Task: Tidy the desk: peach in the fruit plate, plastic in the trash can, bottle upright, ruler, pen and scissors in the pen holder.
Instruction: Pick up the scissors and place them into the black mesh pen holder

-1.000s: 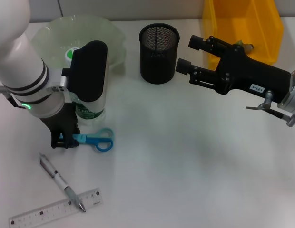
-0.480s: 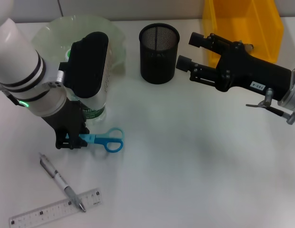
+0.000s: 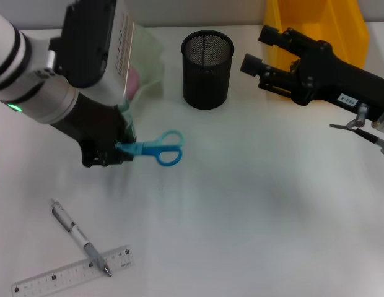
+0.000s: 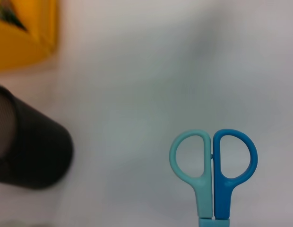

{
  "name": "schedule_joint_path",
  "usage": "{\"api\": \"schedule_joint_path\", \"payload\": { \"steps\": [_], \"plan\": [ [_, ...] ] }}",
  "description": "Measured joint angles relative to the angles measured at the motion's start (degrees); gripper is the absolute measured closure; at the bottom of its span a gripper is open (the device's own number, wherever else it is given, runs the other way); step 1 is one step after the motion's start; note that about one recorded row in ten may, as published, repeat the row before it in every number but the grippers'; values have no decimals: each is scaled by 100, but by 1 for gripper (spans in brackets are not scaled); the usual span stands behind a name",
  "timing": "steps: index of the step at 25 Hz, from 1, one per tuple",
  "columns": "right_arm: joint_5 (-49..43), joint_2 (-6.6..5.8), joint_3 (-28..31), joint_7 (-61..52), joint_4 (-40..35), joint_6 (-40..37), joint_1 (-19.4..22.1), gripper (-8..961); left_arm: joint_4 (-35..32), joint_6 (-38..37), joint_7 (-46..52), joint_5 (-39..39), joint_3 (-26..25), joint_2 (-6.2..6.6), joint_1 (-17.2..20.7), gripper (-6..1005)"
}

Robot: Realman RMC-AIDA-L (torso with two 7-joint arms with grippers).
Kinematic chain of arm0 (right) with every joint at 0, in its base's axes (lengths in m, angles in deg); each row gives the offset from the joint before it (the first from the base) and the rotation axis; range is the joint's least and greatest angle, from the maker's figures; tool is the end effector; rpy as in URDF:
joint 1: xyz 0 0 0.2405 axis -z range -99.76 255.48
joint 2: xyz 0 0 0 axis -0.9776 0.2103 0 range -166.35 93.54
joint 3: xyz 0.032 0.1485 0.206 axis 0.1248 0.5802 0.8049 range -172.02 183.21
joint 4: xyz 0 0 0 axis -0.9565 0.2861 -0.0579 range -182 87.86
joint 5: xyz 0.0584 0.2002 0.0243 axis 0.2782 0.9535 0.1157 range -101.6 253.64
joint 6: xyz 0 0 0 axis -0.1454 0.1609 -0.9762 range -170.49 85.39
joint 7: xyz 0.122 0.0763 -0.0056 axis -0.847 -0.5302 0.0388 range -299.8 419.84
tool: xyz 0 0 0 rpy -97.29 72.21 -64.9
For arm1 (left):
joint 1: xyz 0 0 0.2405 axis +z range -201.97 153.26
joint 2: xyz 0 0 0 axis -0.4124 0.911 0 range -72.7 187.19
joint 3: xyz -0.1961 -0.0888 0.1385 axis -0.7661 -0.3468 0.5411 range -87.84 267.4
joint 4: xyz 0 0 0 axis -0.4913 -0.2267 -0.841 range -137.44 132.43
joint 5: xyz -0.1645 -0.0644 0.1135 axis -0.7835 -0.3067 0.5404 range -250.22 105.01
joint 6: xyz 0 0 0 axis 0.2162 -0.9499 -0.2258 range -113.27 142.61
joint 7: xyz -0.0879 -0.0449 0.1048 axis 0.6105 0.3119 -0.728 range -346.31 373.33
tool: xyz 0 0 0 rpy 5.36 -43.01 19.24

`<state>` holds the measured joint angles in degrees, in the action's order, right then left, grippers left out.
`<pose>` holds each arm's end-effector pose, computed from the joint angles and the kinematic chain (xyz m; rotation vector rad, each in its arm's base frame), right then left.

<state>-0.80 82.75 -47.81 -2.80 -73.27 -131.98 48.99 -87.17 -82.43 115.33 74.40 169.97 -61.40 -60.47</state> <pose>0.2250 0.3320 -0.0039 -2.4203 0.4175 1.2526 -0.1485 0.3445 0.0117 -2.9110 0.2981 0.6786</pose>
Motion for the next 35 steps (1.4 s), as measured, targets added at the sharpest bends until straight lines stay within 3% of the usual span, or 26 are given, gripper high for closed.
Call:
{"api": "schedule_joint_path", "payload": {
  "steps": [8, 9, 10, 12, 14, 15, 17, 19, 20, 23, 25, 35],
  "plan": [
    [2, 4, 450, 52, 27, -209, 305, 167, -587, -194, -7, -858, -511, 8, 156, 763],
    [2, 4, 480, 54, 33, -227, 343, 167, -712, -387, -31, -1396, -824, 15, 192, 762],
    [2, 5, 492, 57, 31, -244, 387, 167, -712, -387, -31, -1396, -824, 15, 192, 762],
    [2, 2, 504, 109, 28, -268, 479, 167, -786, -644, -125, -2024, -1374, 30, 220, 762],
    [-8, -6, 538, 196, 34, -295, 543, 167, -786, -644, -125, -2024, -1374, 30, 220, 761],
    [-22, -8, 553, 220, 34, -331, 565, 167, -708, -817, -245, -2622, -1932, 44, 230, 761],
    [-50, -10, 568, 269, 22, -459, 607, 167, -385, -809, -379, -3096, -2396, 41, 237, 761],
    [-56, -10, 569, 325, 6, -577, 635, 167, -385, -809, -379, -3096, -2396, 41, 237, 761],
    [-57, -10, 569, 347, -6, -637, 650, 167, 183, -719, -601, -3522, -2748, 29, 237, 760],
    [-59, -18, 568, 404, -32, -788, 665, 166, 530, -680, -777, -3791, -2894, 27, 241, 760],
    [-61, -24, 565, 439, -62, -894, 655, 166, 1550, -640, -1274, -4443, -3271, 38, 250, 760],
    [-210, -104, 510, 278, -193, -1100, 460, 166, 3346, -632, -2455, -4749, -3323, 17, 200, 758]
  ]
}}
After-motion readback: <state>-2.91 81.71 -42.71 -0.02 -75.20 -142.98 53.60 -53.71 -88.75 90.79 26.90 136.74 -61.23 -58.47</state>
